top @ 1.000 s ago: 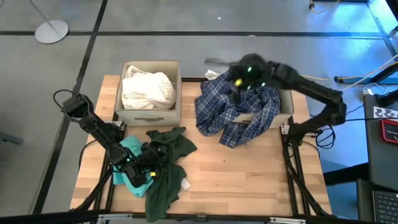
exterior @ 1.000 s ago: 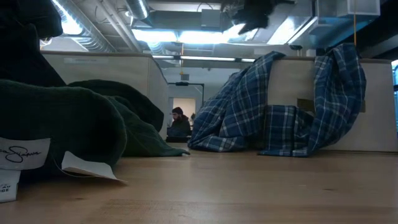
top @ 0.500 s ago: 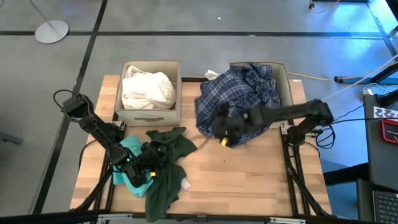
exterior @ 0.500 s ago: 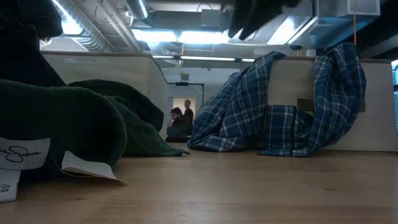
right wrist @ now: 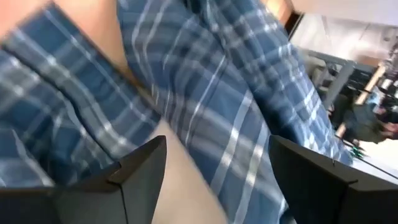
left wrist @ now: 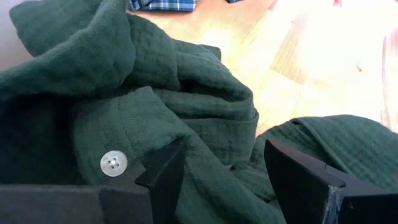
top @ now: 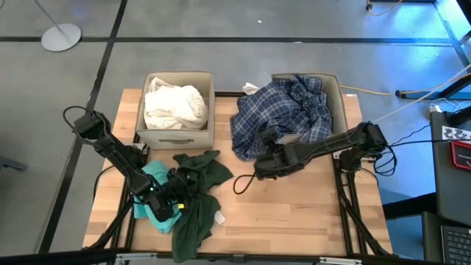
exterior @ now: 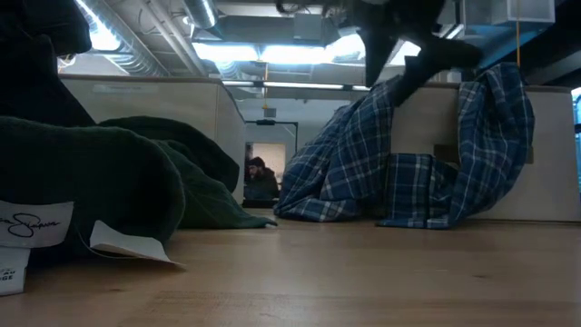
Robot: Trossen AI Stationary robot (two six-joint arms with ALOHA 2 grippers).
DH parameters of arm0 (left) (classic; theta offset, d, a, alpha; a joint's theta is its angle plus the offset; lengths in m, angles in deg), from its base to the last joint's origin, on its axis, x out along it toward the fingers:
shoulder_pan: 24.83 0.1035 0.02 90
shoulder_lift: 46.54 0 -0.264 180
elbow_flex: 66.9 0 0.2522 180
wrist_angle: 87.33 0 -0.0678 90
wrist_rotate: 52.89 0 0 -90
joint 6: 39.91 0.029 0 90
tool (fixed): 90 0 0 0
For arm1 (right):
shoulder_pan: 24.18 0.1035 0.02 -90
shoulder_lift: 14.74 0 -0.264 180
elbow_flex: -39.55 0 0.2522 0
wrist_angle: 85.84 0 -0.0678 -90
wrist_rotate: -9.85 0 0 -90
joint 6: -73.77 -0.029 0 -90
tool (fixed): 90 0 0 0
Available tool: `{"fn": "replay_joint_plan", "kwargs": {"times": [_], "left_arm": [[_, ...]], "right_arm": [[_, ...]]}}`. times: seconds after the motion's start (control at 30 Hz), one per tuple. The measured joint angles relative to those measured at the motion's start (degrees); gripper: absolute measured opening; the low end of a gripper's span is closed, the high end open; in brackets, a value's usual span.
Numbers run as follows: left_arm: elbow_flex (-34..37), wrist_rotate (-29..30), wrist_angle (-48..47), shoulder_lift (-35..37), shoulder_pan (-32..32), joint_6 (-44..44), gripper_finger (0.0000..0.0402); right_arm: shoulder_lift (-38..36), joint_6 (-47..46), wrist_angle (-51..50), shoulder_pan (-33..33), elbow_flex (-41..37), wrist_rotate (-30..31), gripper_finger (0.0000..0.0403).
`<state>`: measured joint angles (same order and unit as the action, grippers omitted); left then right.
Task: Sort clothes
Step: Put the blue jacket into the right brown bin
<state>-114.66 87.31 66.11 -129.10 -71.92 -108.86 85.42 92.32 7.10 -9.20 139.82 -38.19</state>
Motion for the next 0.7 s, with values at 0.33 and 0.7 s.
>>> {"fn": "replay_joint_plan", "kwargs": {"times": [0.33, 0.7], "left_arm": [[0.0, 0.0, 0.0, 0.0, 0.0, 0.8, 0.021], [0.0, 0.0, 0.2, 0.0, 0.0, 0.7, 0.021]], "right_arm": [[0.0, 3.1, 5.6, -3.1, -5.2, 5.1, 0.0285], [0.0, 13.4, 22.3, -10.0, -8.3, 1.5, 0.0285]]}}
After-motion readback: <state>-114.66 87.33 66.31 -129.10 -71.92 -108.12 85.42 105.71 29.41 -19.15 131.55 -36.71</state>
